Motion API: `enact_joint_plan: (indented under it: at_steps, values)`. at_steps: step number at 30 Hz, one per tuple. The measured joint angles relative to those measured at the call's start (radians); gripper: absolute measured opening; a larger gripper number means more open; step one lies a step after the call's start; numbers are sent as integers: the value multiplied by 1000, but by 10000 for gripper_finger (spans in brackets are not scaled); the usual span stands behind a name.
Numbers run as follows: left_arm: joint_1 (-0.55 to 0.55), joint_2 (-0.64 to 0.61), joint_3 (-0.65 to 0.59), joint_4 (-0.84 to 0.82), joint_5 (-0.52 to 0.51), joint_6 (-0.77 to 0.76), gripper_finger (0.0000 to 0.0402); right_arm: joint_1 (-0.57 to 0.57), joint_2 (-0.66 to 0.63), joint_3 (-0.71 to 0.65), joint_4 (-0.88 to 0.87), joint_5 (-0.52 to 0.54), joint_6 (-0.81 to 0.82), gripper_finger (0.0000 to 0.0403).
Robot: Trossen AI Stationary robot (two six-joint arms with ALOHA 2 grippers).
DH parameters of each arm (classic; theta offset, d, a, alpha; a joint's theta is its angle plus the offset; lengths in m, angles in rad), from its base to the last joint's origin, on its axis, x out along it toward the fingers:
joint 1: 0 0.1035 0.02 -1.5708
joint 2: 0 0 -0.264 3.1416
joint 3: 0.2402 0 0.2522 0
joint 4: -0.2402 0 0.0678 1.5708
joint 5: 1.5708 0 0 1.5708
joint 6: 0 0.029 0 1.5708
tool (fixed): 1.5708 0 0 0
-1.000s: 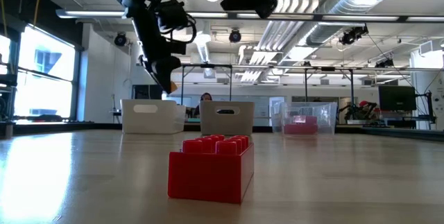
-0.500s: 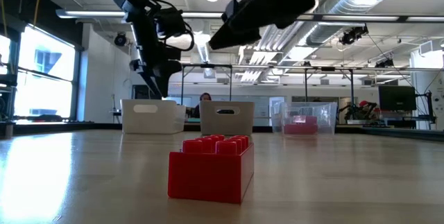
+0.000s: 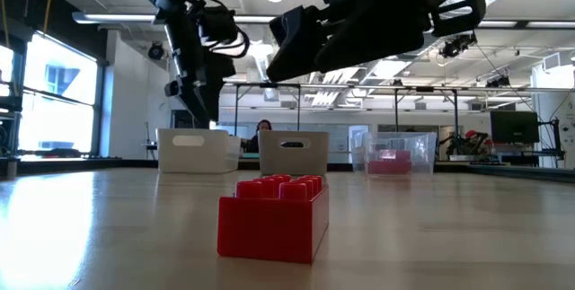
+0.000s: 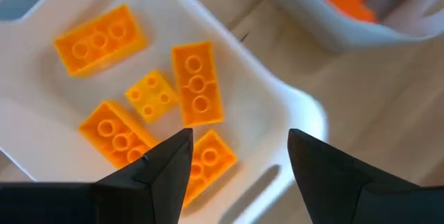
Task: Sort & place blocks by color
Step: Put the red game piece into the transparent bin
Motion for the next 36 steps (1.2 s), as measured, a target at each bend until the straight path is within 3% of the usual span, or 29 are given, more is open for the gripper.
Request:
enact_joint_plan:
  at_steps: [8,22,36]
  values:
    - [-84,-98,0,-3,8,-64,221,0,5,0,39,-44,-130,225]
    - [-286,-331,1,-24,74,-191,220,54,7,0,198,-96,-133,225]
    - [-341,-368,1,-24,51,-225,220,105,164,70,237,-87,-126,224]
